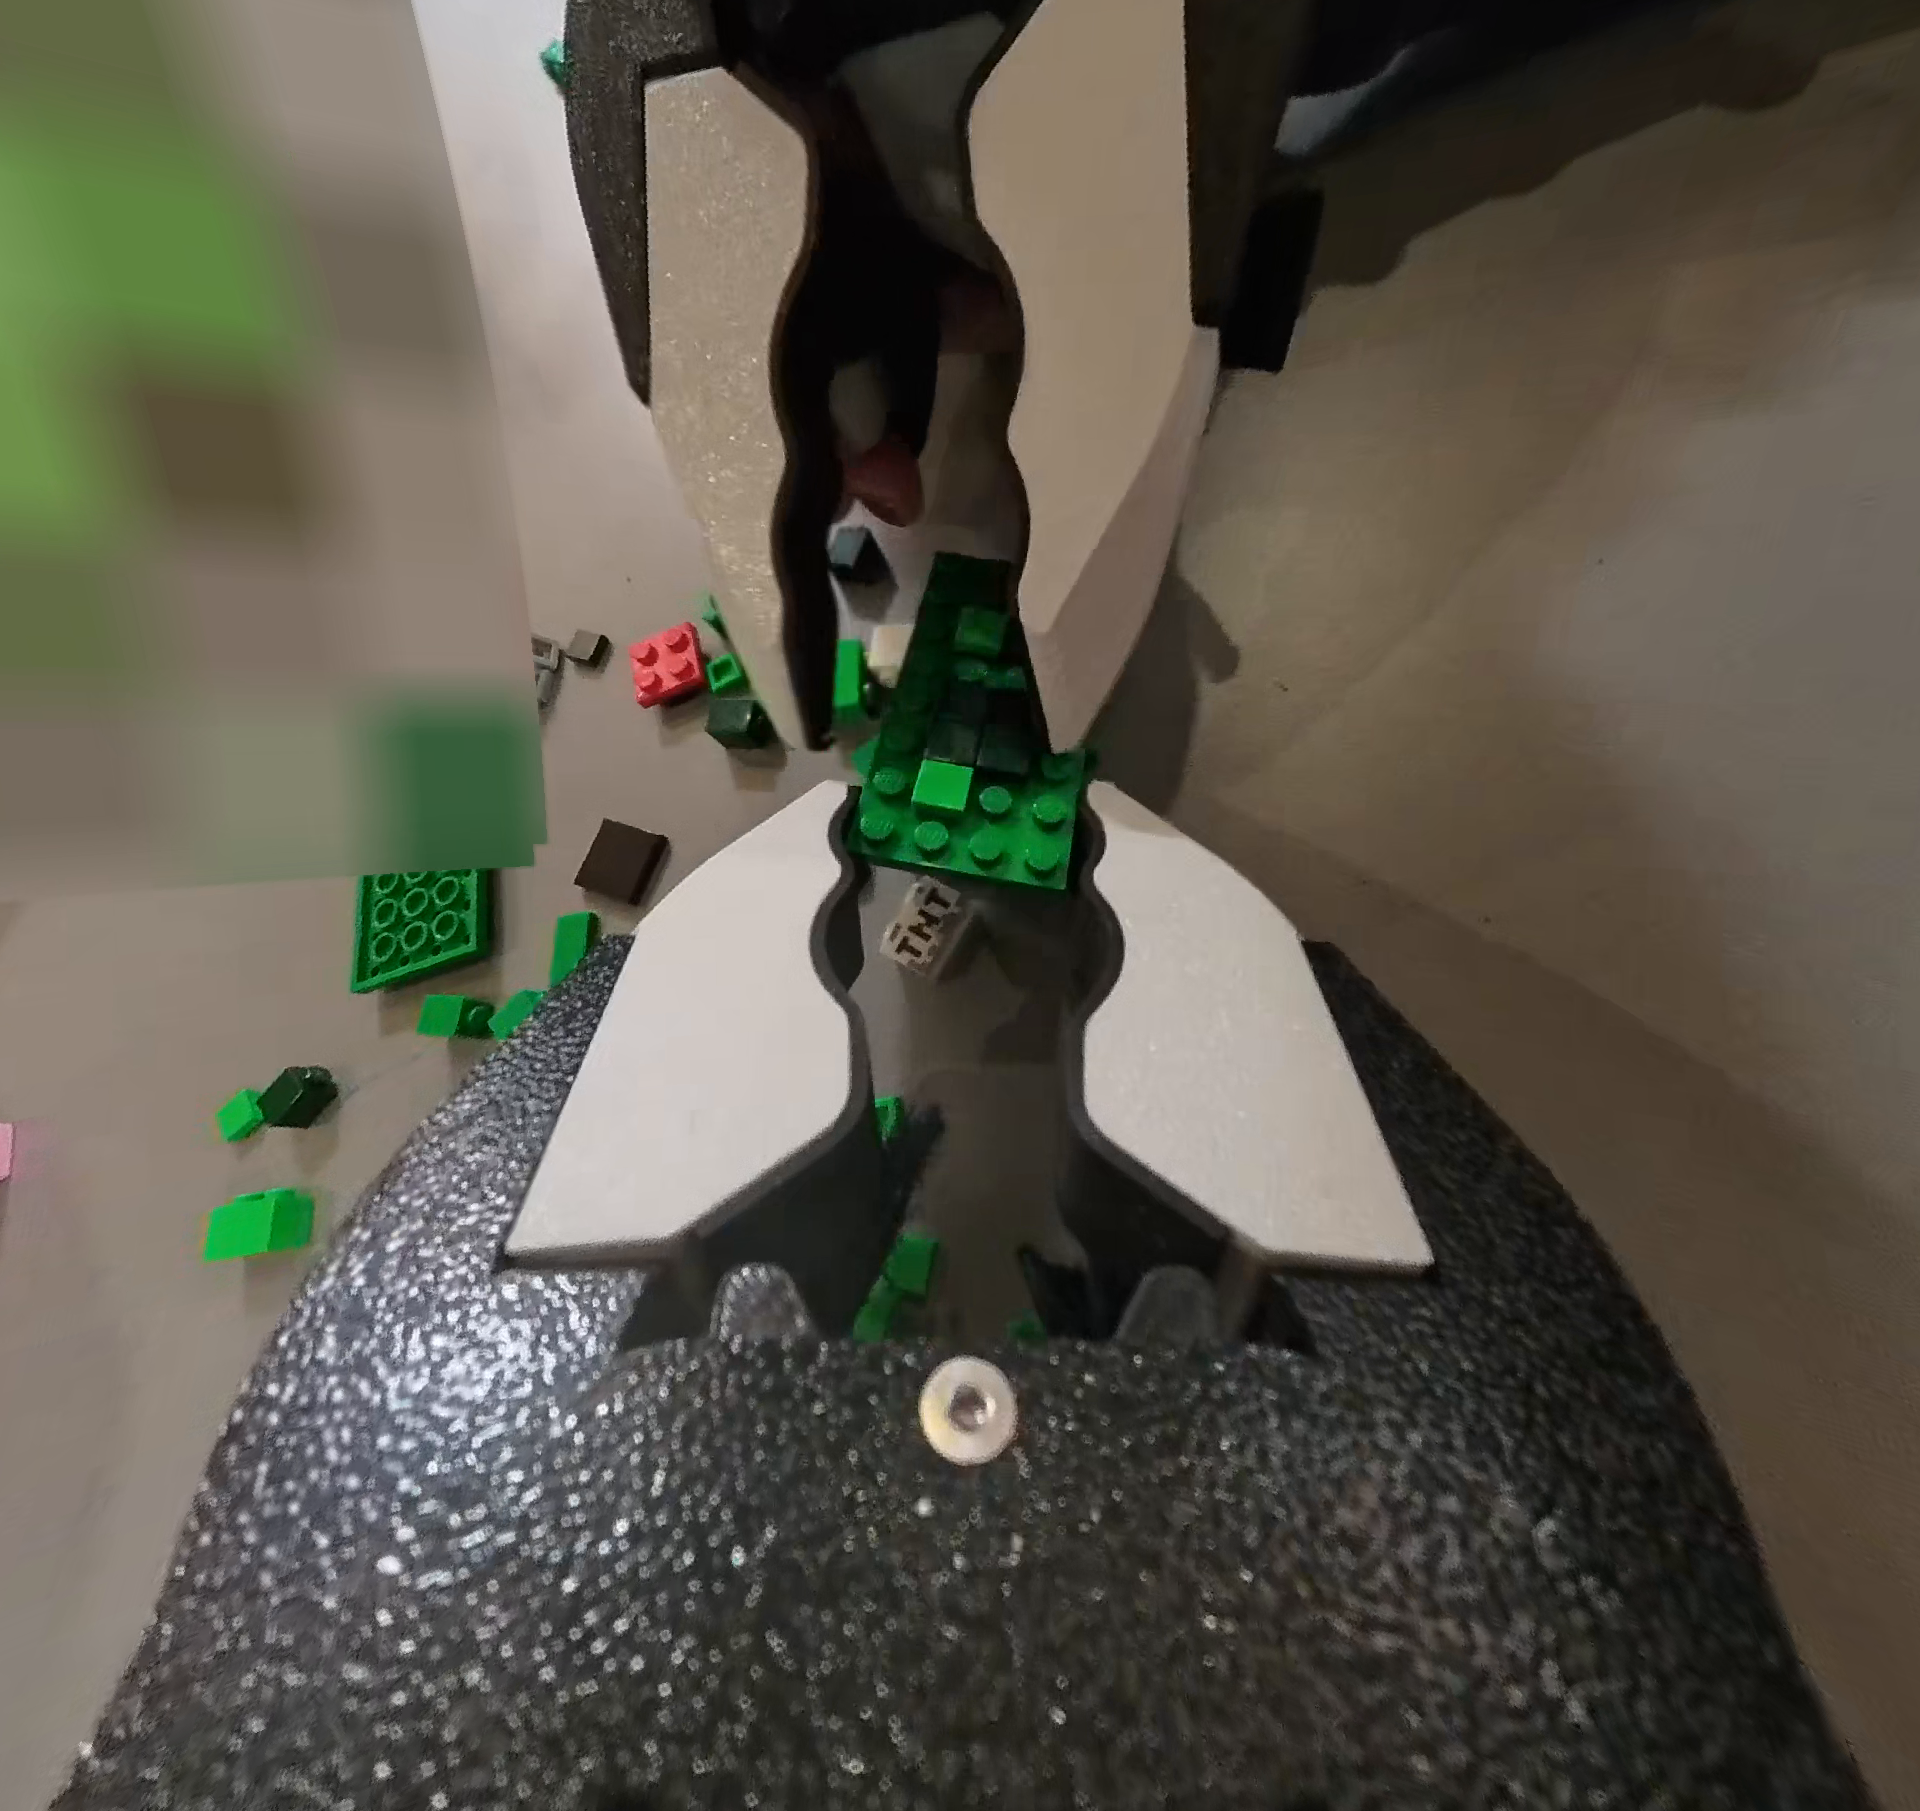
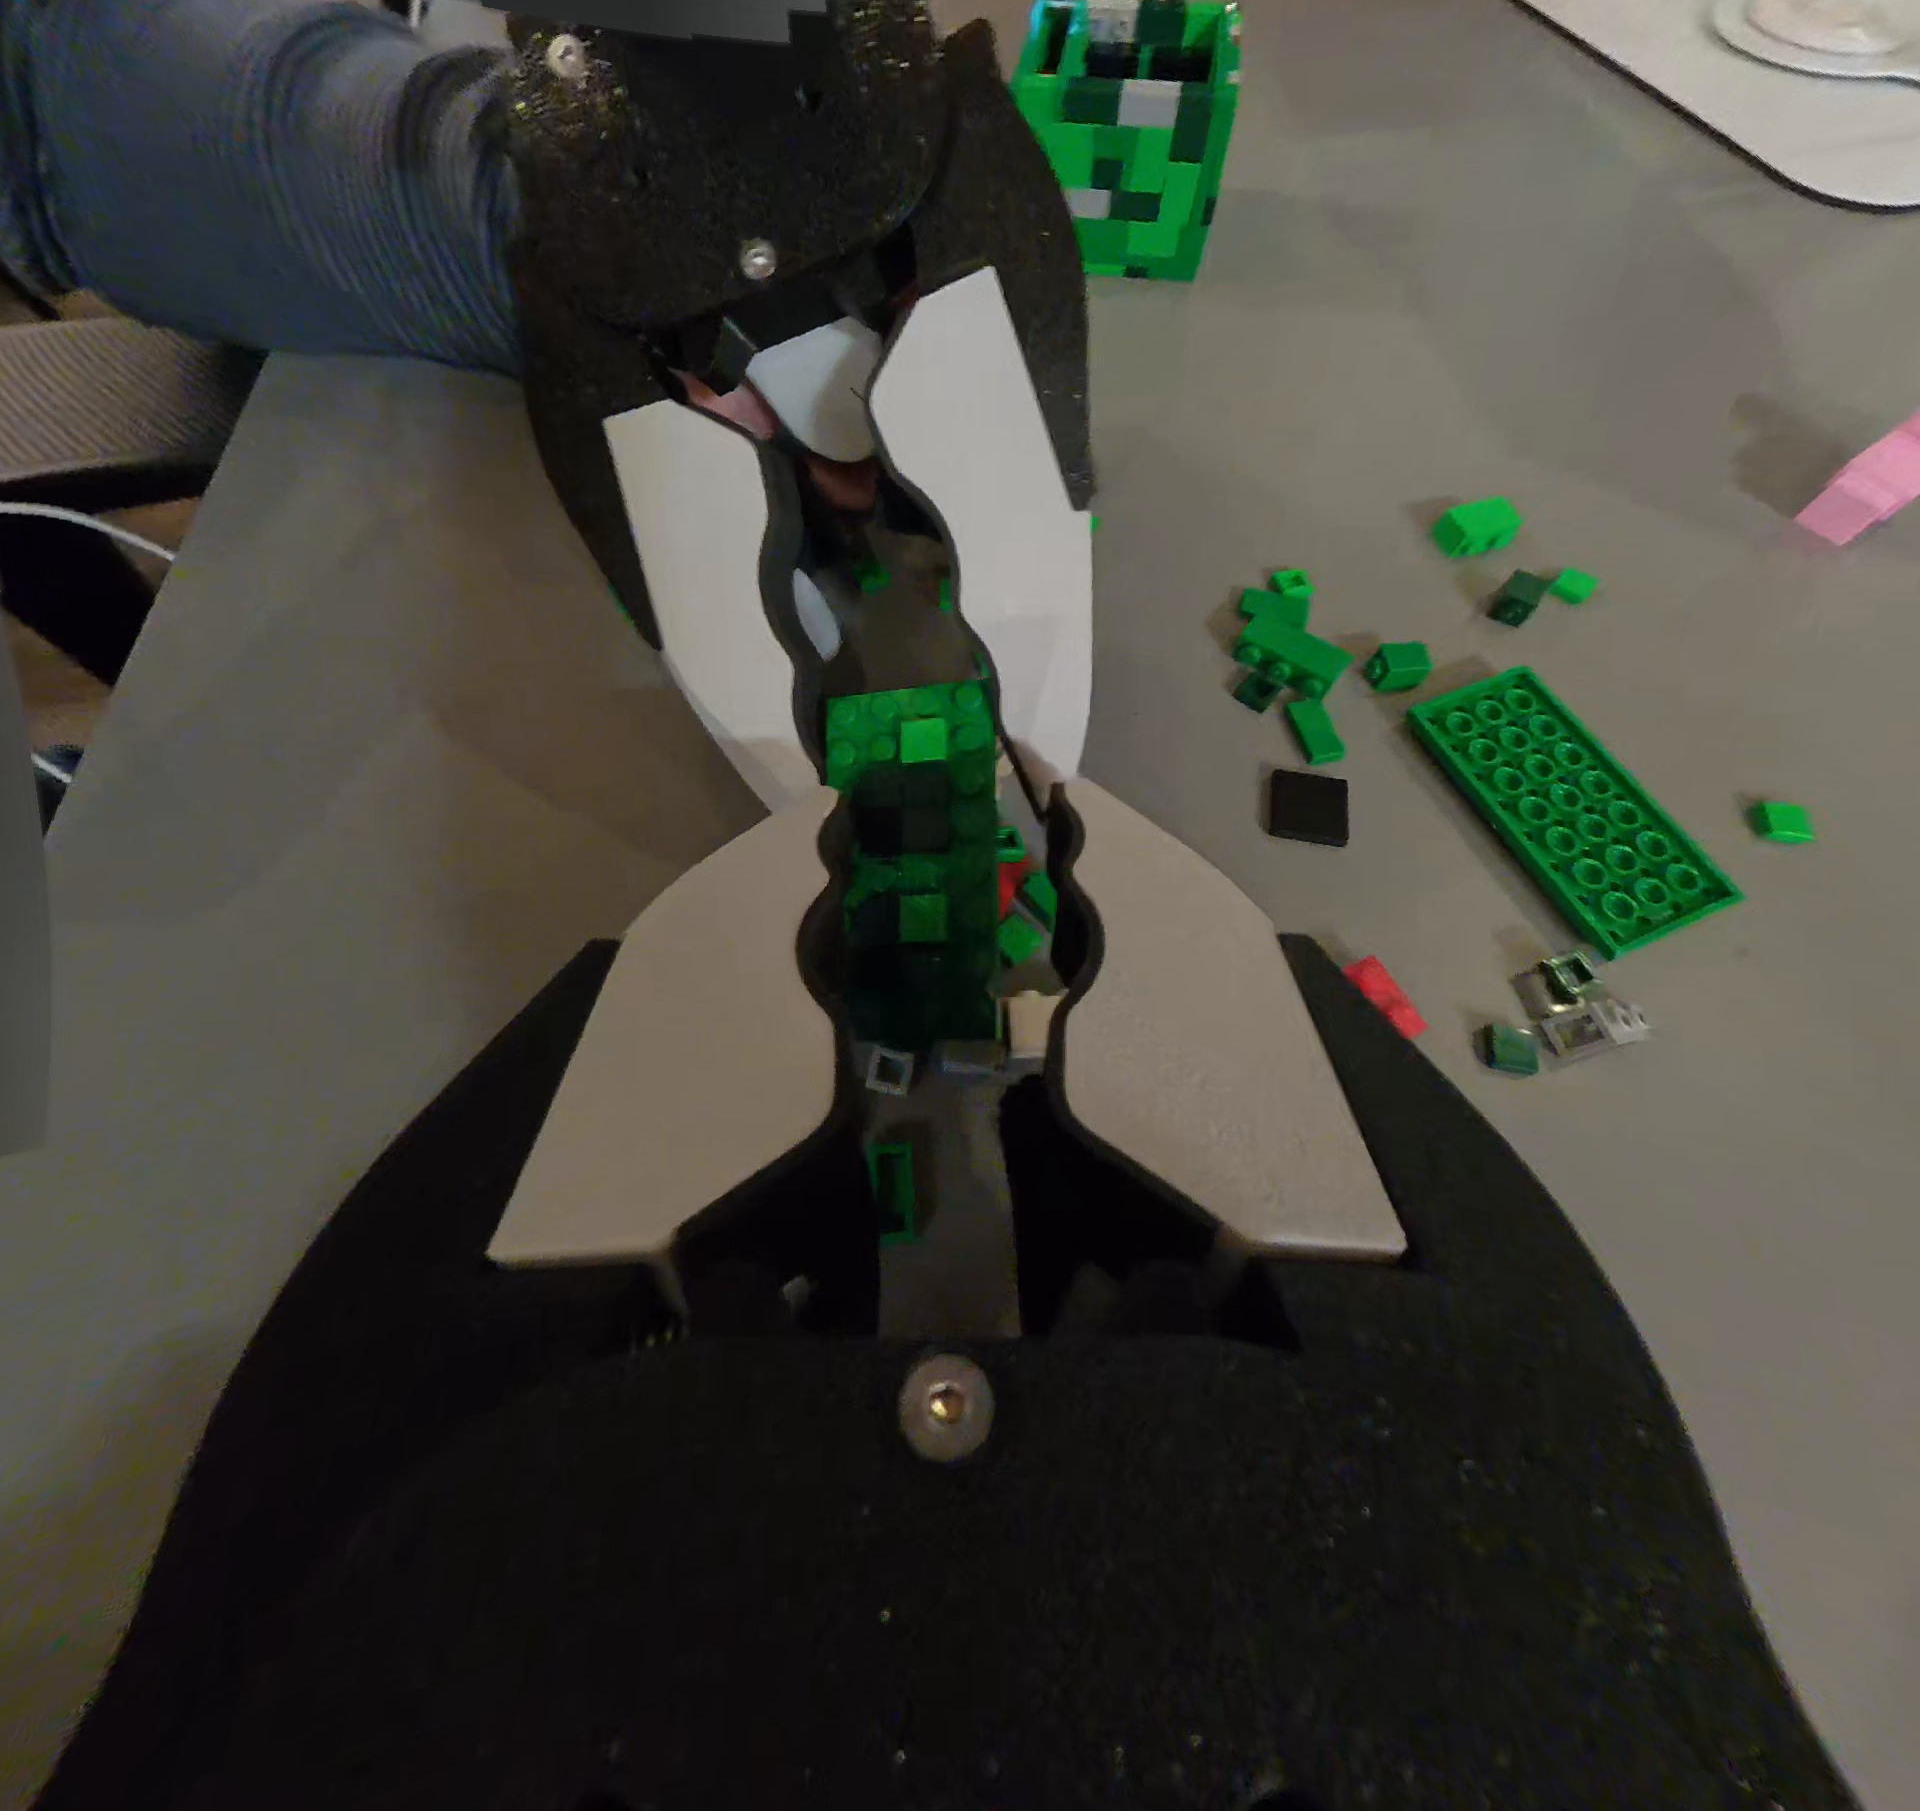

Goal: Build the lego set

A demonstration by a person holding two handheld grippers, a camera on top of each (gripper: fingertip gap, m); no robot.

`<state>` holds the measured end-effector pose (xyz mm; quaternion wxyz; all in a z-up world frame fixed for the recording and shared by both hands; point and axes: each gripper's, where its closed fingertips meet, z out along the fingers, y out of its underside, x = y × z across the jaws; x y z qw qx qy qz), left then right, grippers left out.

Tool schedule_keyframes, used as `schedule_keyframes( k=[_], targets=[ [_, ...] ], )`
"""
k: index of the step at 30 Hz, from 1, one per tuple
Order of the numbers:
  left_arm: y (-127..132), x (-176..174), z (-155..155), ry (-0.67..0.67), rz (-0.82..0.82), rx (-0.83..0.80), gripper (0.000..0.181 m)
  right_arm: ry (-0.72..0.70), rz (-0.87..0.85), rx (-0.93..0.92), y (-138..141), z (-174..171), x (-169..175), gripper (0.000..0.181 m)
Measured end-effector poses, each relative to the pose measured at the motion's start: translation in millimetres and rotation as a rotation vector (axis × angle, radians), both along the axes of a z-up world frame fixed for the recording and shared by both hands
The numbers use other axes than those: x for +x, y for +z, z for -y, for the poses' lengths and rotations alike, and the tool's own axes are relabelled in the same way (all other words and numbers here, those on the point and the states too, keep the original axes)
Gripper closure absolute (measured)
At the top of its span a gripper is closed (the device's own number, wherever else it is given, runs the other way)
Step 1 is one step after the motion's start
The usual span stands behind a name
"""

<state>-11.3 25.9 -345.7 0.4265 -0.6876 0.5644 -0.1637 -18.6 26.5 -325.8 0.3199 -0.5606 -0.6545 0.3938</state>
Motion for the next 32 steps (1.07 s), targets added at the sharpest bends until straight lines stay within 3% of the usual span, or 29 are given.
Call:
schedule_keyframes(
  k=[10,14,22,24,27,32],
  targets=[
    [17,-4,-9,0.122,0.095,0.074,0.144,-0.087,-0.152,0.042,20,-10,0,0.127],
    [20,-4,-8,0.116,0.104,0.115,0.144,-0.05,-0.182,0.04,24,-5,2,0.133],
    [23,-2,-2,0.071,0.141,0.089,0.144,-0.01,-0.064,0.177,5,-4,11,0.134],
    [23,-2,0,0.06,0.141,0.086,0.144,0.032,-0.058,0.18,3,2,12,0.146],
    [27,-2,1,0.049,0.168,0.095,0.144,0.04,-0.088,0.182,7,4,11,0.146],
    [58,-7,-1,0.079,0.385,0.165,0.13,-0.006,-0.218,0.099,27,1,6,0.146]
  ],
)
